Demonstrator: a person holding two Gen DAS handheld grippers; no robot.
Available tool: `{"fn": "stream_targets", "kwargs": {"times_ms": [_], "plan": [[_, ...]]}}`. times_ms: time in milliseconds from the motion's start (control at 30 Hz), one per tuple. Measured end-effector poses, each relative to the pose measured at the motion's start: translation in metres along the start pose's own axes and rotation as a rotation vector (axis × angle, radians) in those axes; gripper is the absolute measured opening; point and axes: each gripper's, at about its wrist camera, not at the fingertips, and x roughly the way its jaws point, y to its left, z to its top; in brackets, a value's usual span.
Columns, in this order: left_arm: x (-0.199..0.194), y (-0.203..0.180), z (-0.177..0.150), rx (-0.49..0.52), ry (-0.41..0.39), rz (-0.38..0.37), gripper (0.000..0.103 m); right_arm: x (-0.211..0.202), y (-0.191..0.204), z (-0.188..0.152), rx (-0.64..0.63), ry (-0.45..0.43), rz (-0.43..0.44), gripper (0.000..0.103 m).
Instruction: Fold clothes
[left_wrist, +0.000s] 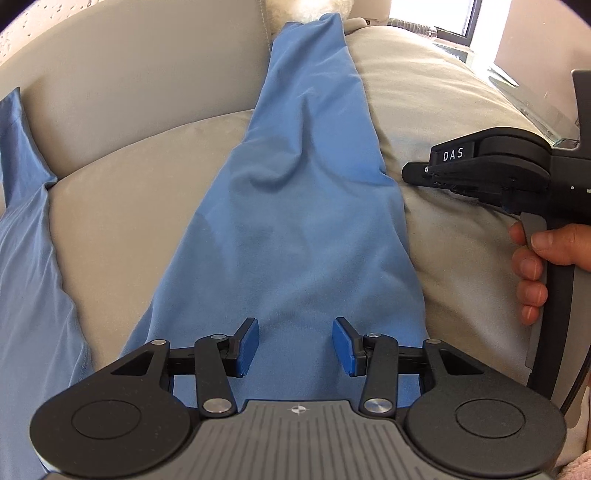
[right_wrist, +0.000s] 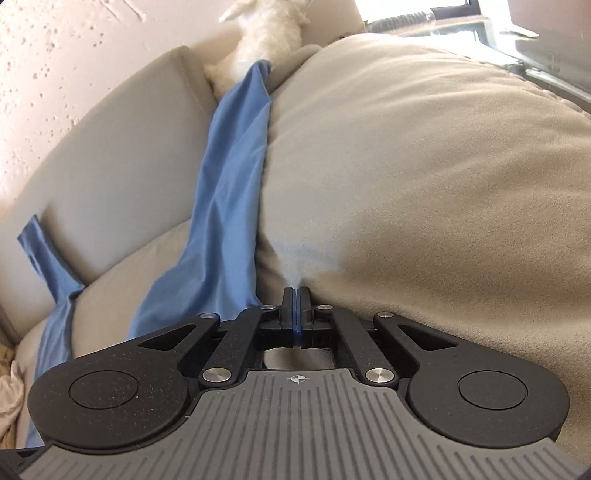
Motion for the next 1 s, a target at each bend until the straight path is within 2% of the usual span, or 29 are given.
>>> {"fn": "stream_targets", "kwargs": {"times_ms": [33,100,167,267,300,333,367,467,533,600,700,833,933,1000], "plan": [[-0.003,0.001,0.0,-0.004,-0.005,-0.003,0.043,-0.004,0.002,0.0,-0.003,-0.003,0.008,0.003],[-0.014,0.002,-0.003,0.006,-0.024,0.0,0.043,-0.014,0.007,-0.002,0.004,0.01,0.044,0.015],[-0.026,0.002,-0.013,0.035,-0.034,0.005,0.044,-0.022,0.013,-0.007,0.002,0.057,0.07,0.015],[-0.043,0.007,-0.031,0.051,-0.032,-0.008,0.044,-0.039,0.025,-0.023,-0.013,0.178,0.139,0.016],[-0.048,0.009,-0.037,0.052,-0.032,-0.007,0.044,-0.045,0.034,-0.031,-0.03,0.222,0.154,0.019],[-0.052,0.011,-0.044,0.052,-0.03,-0.005,0.044,-0.049,0.043,-0.039,-0.052,0.264,0.154,0.029],[-0.058,0.016,-0.051,0.048,-0.021,0.002,0.044,-0.051,0.051,-0.048,-0.078,0.304,0.148,0.031],[-0.078,0.031,-0.077,0.033,0.026,0.024,0.044,-0.059,0.068,-0.073,-0.172,0.406,0.095,0.03],[-0.09,0.041,-0.09,0.031,0.071,0.017,0.044,-0.075,0.07,-0.083,-0.202,0.427,0.013,0.03],[-0.103,0.049,-0.101,0.034,0.095,0.015,0.044,-0.092,0.066,-0.085,-0.171,0.452,-0.066,0.031],[-0.131,0.062,-0.123,0.039,0.092,0.02,0.044,-0.129,0.069,-0.09,-0.209,0.443,-0.114,0.033],[-0.165,0.081,-0.151,-0.021,0.073,0.03,0.046,-0.175,0.083,-0.098,-0.22,0.438,-0.062,0.042],[-0.185,0.094,-0.172,-0.095,0.049,0.095,0.046,-0.209,0.101,-0.117,-0.234,0.411,0.046,0.042],[-0.189,0.098,-0.183,-0.125,0.015,0.088,0.045,-0.224,0.115,-0.132,-0.249,0.411,0.122,0.04]]}}
